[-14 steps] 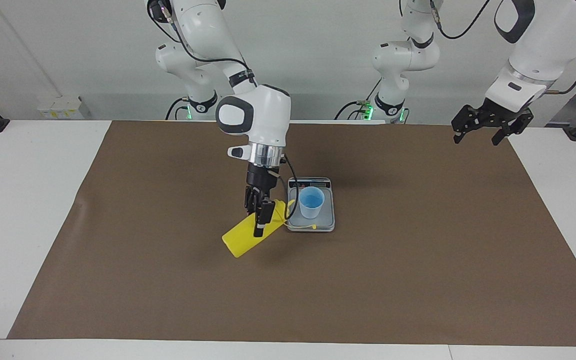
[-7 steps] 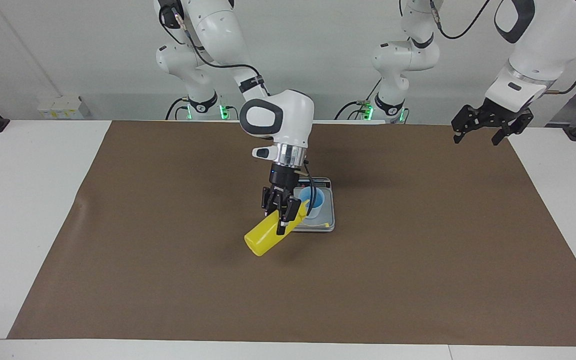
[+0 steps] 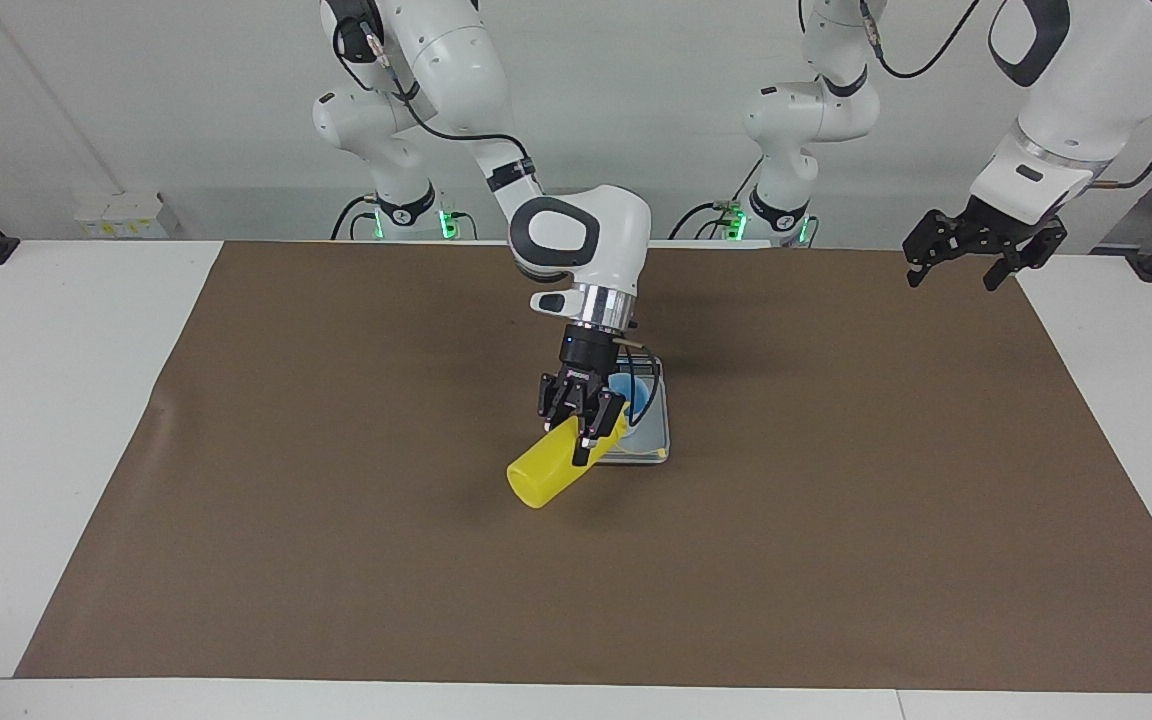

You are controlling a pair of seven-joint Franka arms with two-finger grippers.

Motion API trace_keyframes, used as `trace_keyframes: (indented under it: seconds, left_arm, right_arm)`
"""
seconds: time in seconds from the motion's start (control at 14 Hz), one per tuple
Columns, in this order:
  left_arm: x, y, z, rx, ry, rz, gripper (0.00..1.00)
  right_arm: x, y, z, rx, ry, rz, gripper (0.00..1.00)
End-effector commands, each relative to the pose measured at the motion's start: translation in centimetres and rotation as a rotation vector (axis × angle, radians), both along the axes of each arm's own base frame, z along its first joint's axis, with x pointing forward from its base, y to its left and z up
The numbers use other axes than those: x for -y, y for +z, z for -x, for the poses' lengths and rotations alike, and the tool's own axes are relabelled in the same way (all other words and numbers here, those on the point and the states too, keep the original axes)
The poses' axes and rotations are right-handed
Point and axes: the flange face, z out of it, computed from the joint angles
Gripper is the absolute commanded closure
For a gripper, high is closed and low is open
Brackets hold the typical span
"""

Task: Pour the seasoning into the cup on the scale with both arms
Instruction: 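Tilt the yellow bottle nozzle-down into the blue cup with the right gripper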

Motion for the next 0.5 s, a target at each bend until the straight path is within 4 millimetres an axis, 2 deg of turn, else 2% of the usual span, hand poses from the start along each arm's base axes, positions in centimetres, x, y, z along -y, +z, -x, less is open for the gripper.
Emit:
trace_keyframes:
  seconds: [0.0,0.43]
  left_arm:
    - [-0.09,0.06,-0.11,-0.002,0.011,-0.005,0.00]
    - [-0.01,0.07,-0.12,-0.001,0.009,-0.004,0.00]
  right_arm:
    - [-0.16,0.76,0.00,0.056,0.030,0.053,1.00]
    - [-0.09,1.13,0.03,0.101,0.061,0.113,1.00]
